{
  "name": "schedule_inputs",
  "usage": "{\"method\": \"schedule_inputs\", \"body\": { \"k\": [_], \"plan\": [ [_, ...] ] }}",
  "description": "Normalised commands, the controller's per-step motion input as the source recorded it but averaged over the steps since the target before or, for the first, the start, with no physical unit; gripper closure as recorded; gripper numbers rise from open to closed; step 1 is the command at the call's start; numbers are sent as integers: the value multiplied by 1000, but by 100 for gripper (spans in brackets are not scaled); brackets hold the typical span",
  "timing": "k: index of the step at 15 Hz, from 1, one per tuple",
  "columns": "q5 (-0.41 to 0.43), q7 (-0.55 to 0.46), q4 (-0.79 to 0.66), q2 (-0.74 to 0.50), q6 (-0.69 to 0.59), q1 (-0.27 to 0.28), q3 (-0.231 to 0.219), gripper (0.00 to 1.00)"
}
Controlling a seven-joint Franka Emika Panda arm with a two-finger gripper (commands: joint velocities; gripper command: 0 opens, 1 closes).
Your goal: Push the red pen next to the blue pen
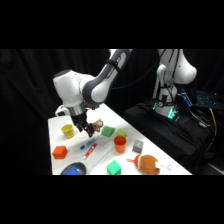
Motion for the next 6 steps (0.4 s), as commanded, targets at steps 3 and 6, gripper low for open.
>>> {"method": "schedule_inputs", "body": {
  "k": [3,6],
  "plan": [
    [-37,215,665,-110,-845,77,-156,0],
    [-46,262,648,77,-632,109,-124,0]
  ]
}}
